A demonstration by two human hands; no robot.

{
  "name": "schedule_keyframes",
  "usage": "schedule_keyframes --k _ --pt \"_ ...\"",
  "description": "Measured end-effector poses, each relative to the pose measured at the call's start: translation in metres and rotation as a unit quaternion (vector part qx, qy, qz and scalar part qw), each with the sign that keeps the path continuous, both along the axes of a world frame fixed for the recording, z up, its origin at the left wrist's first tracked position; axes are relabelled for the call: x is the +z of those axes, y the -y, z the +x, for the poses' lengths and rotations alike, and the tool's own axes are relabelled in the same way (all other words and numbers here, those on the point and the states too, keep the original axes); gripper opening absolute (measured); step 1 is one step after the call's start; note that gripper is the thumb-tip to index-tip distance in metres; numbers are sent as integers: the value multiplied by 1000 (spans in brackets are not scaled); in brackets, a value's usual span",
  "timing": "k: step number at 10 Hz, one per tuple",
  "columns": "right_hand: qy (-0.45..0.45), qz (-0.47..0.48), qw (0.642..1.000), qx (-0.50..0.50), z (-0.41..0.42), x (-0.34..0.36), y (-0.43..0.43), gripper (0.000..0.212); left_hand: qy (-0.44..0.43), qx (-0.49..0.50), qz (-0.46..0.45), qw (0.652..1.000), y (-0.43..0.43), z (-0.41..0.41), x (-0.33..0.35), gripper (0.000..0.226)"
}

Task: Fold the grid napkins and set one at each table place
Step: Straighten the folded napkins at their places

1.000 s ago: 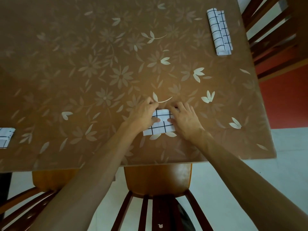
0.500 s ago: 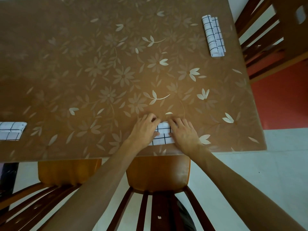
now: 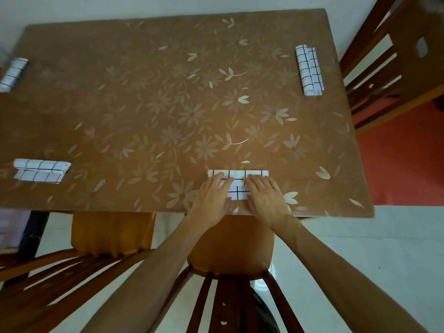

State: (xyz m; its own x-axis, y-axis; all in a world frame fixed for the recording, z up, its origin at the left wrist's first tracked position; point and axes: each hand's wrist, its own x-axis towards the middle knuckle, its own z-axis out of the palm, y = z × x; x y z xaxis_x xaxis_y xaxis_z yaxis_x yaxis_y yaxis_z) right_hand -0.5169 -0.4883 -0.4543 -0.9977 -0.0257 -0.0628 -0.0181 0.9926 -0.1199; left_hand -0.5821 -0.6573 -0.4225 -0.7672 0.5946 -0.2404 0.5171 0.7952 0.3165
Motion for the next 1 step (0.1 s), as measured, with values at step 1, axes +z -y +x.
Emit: schedule_keyframes --k 1 --pt "44 -9 999 -10 13 27 -5 42 -2 12 -21 1000 -2 18 25 48"
